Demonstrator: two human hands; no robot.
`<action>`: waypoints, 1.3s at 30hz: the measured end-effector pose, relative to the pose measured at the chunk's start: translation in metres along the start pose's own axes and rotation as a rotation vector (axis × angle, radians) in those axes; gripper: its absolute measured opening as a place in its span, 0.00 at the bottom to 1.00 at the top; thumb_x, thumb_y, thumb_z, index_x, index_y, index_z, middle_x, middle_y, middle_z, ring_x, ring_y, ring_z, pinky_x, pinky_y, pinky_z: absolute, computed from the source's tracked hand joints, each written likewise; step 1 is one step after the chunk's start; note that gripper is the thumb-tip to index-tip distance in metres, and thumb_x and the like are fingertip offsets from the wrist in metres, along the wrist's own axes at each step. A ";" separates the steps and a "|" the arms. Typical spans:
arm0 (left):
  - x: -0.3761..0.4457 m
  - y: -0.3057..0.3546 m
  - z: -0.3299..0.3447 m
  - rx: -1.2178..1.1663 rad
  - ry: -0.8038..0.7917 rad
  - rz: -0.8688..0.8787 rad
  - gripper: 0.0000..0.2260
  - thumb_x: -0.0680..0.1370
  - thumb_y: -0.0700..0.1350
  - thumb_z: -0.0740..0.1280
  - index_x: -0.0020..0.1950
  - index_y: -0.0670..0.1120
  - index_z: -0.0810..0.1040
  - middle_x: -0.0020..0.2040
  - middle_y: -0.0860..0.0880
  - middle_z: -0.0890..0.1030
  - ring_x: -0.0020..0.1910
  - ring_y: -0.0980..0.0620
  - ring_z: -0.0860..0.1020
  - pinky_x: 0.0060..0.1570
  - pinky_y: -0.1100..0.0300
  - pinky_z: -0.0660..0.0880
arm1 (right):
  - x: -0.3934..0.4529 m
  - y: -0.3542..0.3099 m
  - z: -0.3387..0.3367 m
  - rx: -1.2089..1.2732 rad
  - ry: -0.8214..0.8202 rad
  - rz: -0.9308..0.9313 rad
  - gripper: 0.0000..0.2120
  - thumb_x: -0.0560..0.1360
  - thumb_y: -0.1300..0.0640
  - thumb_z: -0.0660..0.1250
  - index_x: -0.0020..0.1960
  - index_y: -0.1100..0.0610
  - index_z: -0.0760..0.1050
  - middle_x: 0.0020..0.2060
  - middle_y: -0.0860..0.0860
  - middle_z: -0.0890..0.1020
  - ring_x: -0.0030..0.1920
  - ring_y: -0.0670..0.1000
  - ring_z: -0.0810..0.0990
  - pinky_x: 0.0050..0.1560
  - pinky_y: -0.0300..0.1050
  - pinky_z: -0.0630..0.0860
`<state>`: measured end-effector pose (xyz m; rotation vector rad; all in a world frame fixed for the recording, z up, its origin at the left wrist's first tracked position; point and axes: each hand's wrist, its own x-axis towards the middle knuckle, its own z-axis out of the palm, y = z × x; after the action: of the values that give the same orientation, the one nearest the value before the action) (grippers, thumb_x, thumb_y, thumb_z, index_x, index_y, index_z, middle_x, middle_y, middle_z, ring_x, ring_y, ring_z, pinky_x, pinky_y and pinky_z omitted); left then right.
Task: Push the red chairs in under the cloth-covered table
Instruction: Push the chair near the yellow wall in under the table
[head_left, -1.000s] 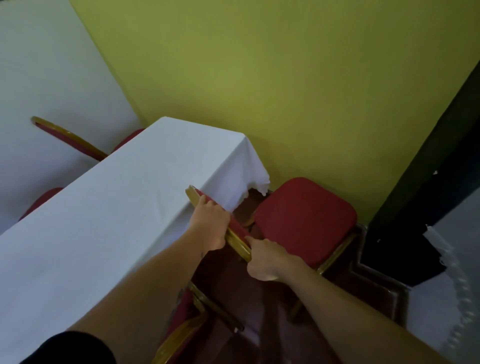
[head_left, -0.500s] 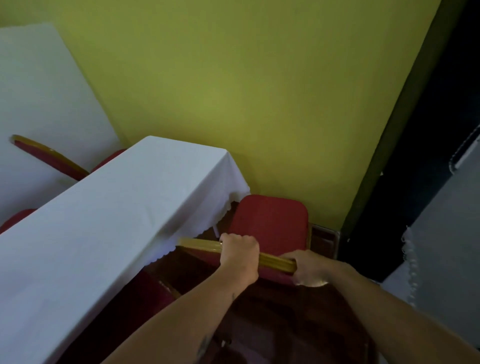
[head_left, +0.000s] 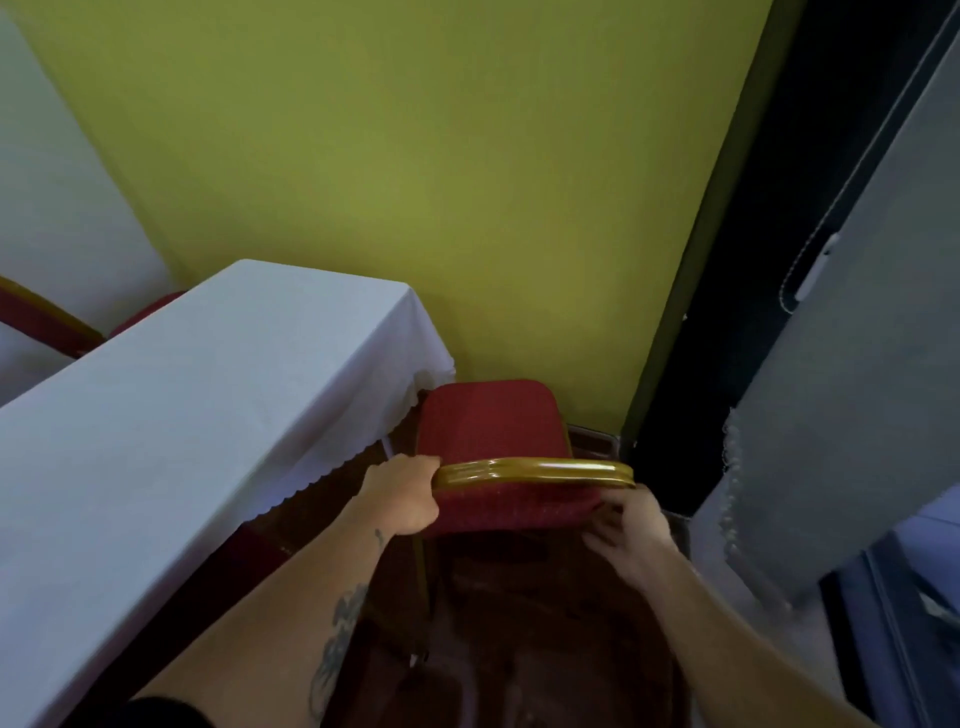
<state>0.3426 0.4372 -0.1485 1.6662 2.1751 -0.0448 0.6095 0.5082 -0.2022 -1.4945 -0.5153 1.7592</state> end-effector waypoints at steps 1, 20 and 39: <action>0.000 0.001 0.001 0.032 0.021 0.009 0.14 0.72 0.40 0.66 0.56 0.52 0.76 0.46 0.50 0.78 0.49 0.45 0.80 0.51 0.49 0.77 | -0.010 0.007 0.009 0.123 -0.057 0.079 0.19 0.77 0.62 0.65 0.68 0.56 0.74 0.62 0.60 0.80 0.58 0.61 0.79 0.57 0.61 0.76; 0.000 0.034 0.015 0.001 -0.195 -0.046 0.12 0.72 0.43 0.66 0.56 0.46 0.76 0.47 0.48 0.74 0.43 0.46 0.74 0.43 0.55 0.72 | -0.011 -0.023 0.086 0.128 -0.028 0.256 0.42 0.62 0.65 0.66 0.75 0.50 0.63 0.64 0.63 0.74 0.57 0.70 0.77 0.53 0.81 0.71; 0.032 0.079 0.003 -0.136 -0.194 -0.133 0.07 0.74 0.44 0.68 0.48 0.48 0.73 0.41 0.51 0.75 0.37 0.54 0.74 0.38 0.57 0.71 | 0.067 -0.082 0.099 -0.160 -0.447 0.246 0.15 0.60 0.63 0.66 0.45 0.59 0.69 0.49 0.61 0.78 0.54 0.67 0.79 0.55 0.77 0.72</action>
<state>0.4100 0.4888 -0.1450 1.3818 2.0894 -0.0897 0.5359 0.6272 -0.1632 -1.3105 -0.7342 2.3124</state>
